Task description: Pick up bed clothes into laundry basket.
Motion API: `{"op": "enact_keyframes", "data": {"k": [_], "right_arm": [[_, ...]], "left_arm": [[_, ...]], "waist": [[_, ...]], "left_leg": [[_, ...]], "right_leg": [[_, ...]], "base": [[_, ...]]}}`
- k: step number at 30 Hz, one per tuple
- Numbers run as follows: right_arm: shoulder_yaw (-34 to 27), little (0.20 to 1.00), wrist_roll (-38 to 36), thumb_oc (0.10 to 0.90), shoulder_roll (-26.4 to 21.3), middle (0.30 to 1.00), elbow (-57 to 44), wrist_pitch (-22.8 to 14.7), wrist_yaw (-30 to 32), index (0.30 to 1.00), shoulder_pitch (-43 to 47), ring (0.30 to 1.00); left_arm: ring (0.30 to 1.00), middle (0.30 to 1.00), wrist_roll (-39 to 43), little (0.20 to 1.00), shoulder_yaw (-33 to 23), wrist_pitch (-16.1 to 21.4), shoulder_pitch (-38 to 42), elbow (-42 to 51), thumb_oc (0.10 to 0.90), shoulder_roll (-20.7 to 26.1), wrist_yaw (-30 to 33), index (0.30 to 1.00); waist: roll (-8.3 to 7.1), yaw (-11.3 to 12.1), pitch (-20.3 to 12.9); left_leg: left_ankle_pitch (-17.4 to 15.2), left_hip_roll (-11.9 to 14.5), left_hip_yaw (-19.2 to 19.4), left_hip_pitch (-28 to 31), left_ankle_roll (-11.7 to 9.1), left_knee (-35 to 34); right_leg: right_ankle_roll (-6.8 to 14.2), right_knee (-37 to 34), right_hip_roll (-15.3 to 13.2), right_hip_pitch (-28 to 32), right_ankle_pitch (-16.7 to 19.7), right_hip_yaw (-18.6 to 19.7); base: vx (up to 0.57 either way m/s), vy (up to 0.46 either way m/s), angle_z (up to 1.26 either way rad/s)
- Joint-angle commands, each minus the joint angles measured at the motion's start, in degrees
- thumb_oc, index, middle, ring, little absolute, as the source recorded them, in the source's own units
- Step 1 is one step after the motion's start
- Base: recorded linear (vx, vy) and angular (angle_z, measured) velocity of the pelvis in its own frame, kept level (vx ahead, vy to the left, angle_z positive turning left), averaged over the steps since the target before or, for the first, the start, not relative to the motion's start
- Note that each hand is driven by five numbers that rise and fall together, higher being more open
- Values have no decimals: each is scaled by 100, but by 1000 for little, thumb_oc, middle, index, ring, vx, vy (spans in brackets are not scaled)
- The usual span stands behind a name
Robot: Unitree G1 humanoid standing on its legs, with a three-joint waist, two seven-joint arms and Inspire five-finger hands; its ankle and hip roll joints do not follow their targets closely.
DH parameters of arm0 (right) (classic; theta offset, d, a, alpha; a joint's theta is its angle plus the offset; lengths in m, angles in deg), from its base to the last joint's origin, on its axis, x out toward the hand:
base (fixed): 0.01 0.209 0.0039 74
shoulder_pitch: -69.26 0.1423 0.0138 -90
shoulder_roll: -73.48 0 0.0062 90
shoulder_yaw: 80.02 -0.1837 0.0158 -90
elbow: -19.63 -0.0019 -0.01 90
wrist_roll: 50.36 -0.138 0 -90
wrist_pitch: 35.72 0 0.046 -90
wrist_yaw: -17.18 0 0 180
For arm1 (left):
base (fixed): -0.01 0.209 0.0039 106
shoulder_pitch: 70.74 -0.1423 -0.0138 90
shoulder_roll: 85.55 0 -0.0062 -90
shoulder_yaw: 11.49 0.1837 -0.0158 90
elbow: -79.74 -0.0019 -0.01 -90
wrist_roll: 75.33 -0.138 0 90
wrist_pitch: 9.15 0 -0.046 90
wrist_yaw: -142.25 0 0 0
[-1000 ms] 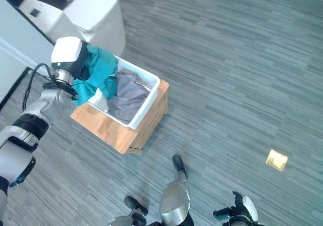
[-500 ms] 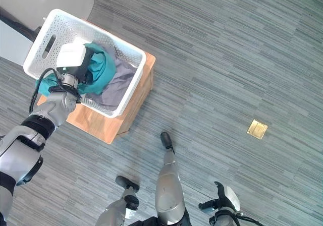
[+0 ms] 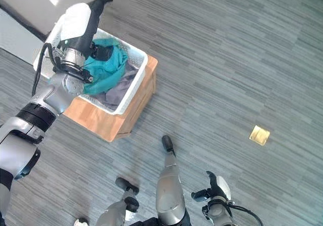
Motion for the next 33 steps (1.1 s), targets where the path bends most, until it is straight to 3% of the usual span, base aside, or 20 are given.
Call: {"op": "enact_keyframes", "data": {"k": [1,8,21,33], "right_arm": [[-70,900,-102,800,-166,900,38,82,-2,900,-504,900],[-145,900,144,800,-122,900,-89,259,-100,900,-473,900],[-427,900,373,800,-250,900,-617,431,-162,900,-357,900],[-1480,900,280,800,-1323,900,-2433,416,56,900,-88,900]], "left_arm": [[900,900,384,900,-942,353,262,124,800,50,373,900],[900,900,1239,900,-1893,698,-971,1409,800,-368,324,900],[900,900,1743,900,-2415,1169,-2846,3215,800,-621,-285,900],[900,900,2507,900,-3087,1220,-5090,3785,800,-640,-1100,900]], "waist": [[65,104,-578],[-179,426,-979],[-613,890,-1569],[-1104,1297,-1848]], "left_leg": [[43,650,-366,389,-427,43],[-29,653,-469,714,-388,43],[-181,609,-711,951,-264,43],[-357,510,-986,1055,-128,43]], "right_leg": [[320,155,42,495,-915,-482],[298,111,55,1007,-969,-658],[345,103,-54,1484,-952,-921],[423,138,-188,1836,-950,-1223]], "base": [[16,-45,12],[29,-30,16],[28,11,14],[7,20,12]]}}
